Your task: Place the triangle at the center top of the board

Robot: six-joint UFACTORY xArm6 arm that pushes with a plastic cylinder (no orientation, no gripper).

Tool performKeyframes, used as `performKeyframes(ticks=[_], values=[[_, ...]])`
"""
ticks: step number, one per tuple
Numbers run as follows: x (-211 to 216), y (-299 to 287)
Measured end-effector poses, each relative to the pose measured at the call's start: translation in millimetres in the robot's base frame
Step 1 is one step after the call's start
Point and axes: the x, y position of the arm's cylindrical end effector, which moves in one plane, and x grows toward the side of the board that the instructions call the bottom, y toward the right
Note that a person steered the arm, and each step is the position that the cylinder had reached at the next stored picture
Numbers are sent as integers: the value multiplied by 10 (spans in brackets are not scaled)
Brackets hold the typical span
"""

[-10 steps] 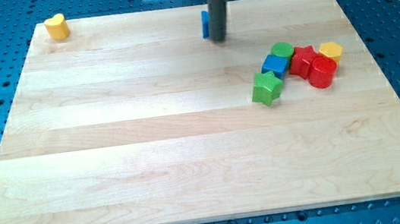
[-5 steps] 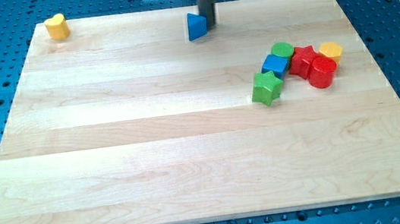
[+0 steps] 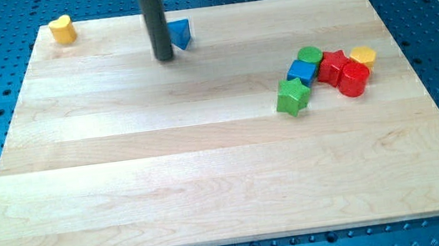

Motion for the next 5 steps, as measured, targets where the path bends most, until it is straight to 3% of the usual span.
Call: performKeyframes(ticks=[1,2,3,4,5], values=[[-118,88],[-248,-179],[-307,505],[-316,684],[26,367]])
